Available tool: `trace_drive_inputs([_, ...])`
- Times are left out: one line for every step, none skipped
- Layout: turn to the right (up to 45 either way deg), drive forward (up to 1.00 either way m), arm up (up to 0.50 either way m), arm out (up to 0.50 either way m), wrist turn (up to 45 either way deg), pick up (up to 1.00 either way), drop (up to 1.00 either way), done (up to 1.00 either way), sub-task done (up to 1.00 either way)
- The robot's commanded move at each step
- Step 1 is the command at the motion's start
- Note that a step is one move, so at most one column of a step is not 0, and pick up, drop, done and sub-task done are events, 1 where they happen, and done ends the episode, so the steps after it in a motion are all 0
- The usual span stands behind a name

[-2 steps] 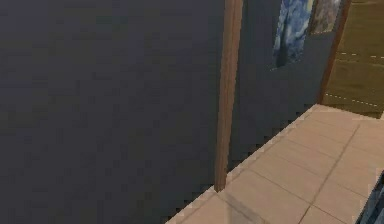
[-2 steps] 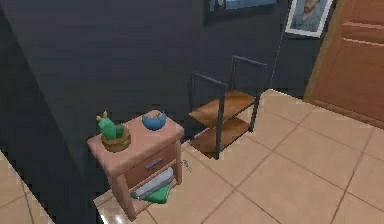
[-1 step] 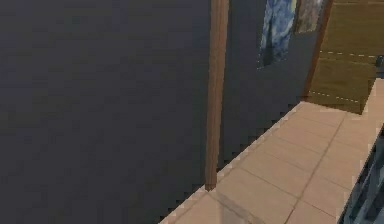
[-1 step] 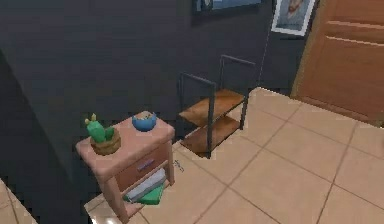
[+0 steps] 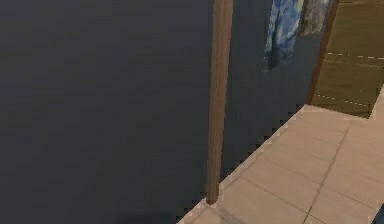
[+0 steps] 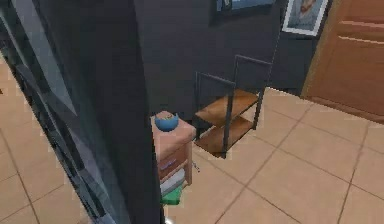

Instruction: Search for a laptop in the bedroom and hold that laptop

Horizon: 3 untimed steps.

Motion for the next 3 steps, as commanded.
trace_drive_inputs([-39.0, 0.0, 0.0, 0.0, 0.0, 0.0, 0.0, 0.0, 0.0])
trace_drive_inputs([0.0, 0.15, 0.0, 0.0, 0.0, 0.0, 0.0, 0.0, 0.0])
trace_drive_inputs([45.0, 0.0, 0.0, 0.0, 0.0, 0.0, 0.0, 0.0, 0.0])
